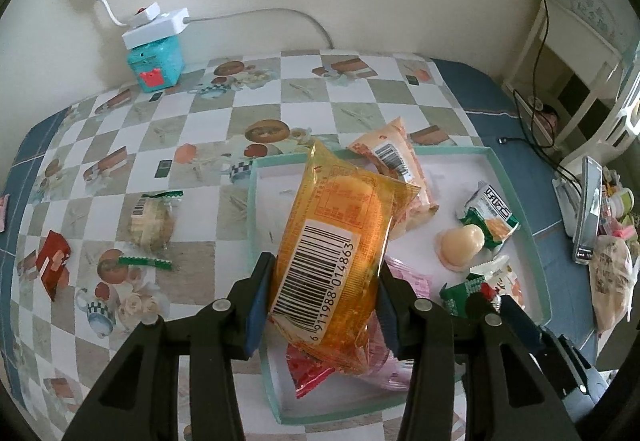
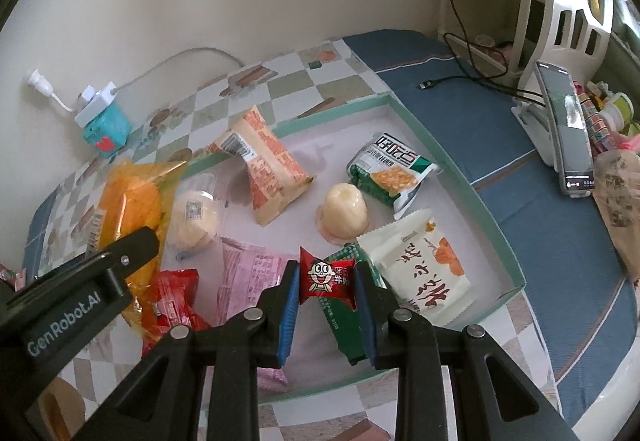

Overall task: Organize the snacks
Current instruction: 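Carry the bun bag and red candy to the tray and release both, then move both tools back toward the red box and cookie pack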

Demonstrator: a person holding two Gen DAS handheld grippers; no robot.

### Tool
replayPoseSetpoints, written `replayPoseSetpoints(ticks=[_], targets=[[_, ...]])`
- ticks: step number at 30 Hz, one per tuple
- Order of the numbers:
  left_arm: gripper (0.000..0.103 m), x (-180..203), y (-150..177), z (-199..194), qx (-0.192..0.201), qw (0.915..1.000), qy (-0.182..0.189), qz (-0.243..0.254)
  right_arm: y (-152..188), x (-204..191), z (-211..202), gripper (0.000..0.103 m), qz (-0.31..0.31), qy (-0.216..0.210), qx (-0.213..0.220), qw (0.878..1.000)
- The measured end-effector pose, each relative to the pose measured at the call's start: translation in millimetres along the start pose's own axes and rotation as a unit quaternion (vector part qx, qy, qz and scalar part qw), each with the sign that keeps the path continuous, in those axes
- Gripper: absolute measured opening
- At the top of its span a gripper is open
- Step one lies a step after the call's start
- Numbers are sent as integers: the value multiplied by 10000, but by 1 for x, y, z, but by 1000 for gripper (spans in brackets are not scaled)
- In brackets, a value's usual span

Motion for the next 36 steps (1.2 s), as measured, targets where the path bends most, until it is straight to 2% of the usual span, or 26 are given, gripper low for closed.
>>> replayPoseSetpoints(ticks=[4, 6, 12, 14, 16, 18, 20, 22, 23, 31, 36], targets=[[50, 0, 0, -2, -26, 10000, -25, -43, 1, 0, 1, 32, 17, 17, -58, 10000], [56, -2, 0, -3, -36, 10000, -70, -44, 1, 0, 2, 32, 23, 24, -81, 10000], [61, -11, -1, -13, 24, 9998, -154, -135, 2, 1, 3, 32, 6, 56, -154, 9999], [61, -14, -2, -17, 42, 9997, -195, -154, 2, 0, 2, 39, -19, 83, -162, 9998], [64, -19, -3, -23, 108, 9994, -245, -204, 1, 0, 1, 61, -25, 119, -155, 9998], [80, -23, -4, -27, 151, 9992, -288, -240, 1, 0, 0, 64, -30, 134, -144, 9998], [81, -29, -5, -31, 199, 9986, -383, -292, 1, -1, 0, 68, -47, 154, -145, 9998], [82, -39, -5, -34, 215, 9977, -517, -380, 1, -1, 0, 80, -46, 185, -141, 9997], [85, -42, -5, -35, 211, 9974, -554, -403, 1, -1, 0, 81, -51, 192, -142, 9997], [85, -83, 6, -30, 41, 9911, -1117, -721, 2, -2, 1, 103, -114, 231, -139, 9996], [87, -106, 10, -35, 63, 9866, -1306, -977, 3, -1, 2, 103, -88, 232, -179, 9995]])
Point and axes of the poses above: each gripper's, at about its wrist camera, not at the fingertips, and z roughly the way its jaws point, x to its right, y to its underside, the point moved 8 cm from there along z, roughly the way its jaws point, and after that the axes turned 9 degrees about y, right-handed, at the moved point
